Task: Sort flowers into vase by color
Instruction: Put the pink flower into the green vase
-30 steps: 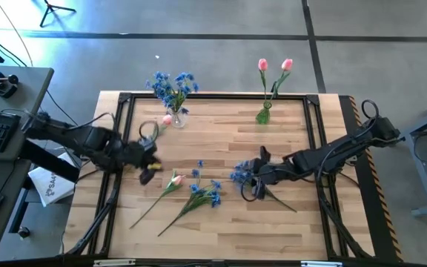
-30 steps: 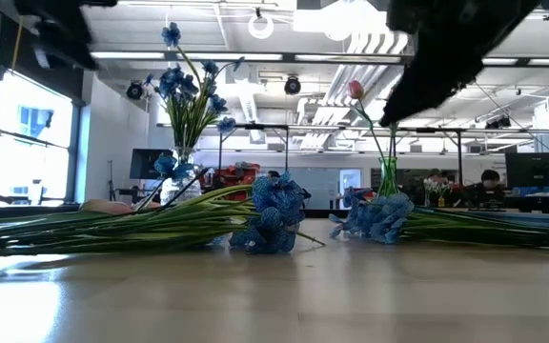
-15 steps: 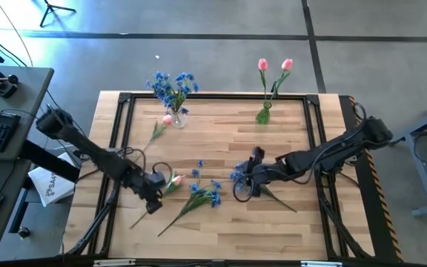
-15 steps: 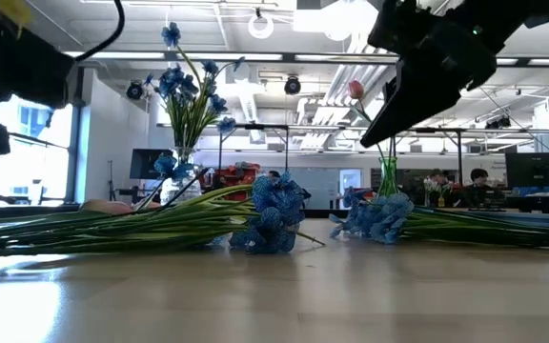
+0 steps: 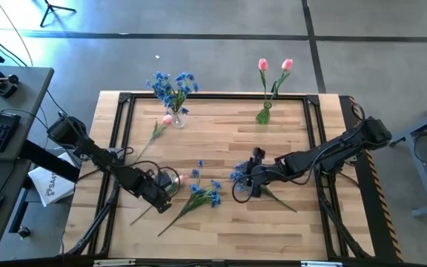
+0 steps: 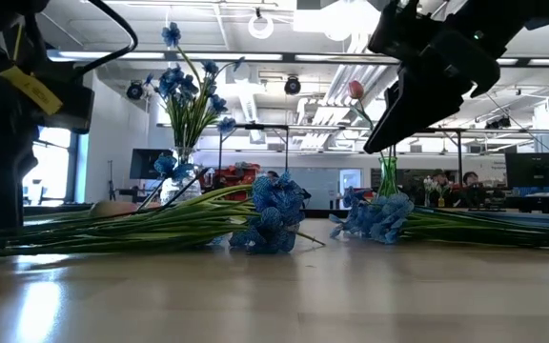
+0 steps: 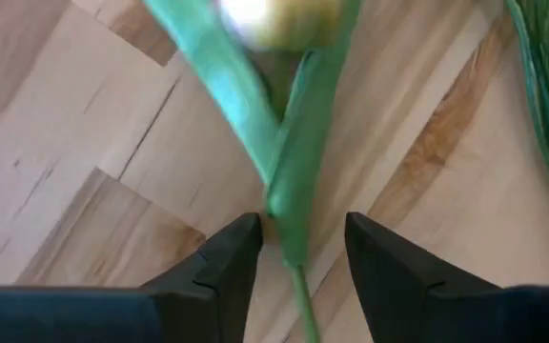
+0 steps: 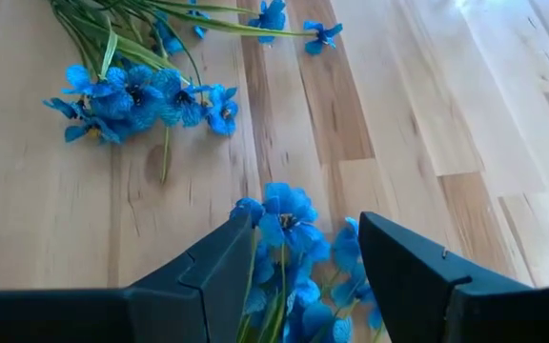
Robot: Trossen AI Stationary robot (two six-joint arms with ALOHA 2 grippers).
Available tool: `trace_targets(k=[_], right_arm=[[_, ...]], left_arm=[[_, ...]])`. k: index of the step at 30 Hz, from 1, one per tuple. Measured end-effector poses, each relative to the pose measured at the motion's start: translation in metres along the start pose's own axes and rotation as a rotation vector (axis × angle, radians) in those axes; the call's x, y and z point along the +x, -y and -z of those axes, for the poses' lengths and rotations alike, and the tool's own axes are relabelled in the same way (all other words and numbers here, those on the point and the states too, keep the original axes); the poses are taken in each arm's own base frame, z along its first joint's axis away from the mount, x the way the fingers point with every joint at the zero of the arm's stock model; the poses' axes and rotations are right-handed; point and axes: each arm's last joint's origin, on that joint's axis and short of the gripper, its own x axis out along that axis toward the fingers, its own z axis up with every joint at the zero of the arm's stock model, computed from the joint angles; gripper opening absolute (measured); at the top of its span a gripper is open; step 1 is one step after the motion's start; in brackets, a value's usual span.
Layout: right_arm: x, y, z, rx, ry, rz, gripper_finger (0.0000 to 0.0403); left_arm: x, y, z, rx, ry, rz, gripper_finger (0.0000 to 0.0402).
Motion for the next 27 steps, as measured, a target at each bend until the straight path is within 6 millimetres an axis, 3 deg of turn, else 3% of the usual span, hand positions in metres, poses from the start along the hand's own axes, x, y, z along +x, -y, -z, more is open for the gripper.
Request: trace_targets(k=[9, 15, 22, 27], right_arm=[[-0.015, 0.006, 0.002, -0.011, -0.028, 0.004, 0.0192], [-0.027, 0.008, -0.006, -0.014, 0.053, -0.019, 0.0192], [-0.006, 0.005, 0.027, 0.116, 0.319, -0.147, 0.0192], [-0.006, 0.012, 0.035, 0.256, 0.501, -0.197, 0.0192]], left_arm=[[0.000, -0.002, -0.001, 0.017, 0.012, -0.007, 0.0012], [-0.005, 0.002, -0.007, 0.012, 0.139, 0.037, 0.0004], [-0.029, 0.015, -0.048, 0.087, 0.566, 0.143, 0.0001], [-0.044, 0.021, -0.084, 0.216, 0.823, 0.226, 0.0001]])
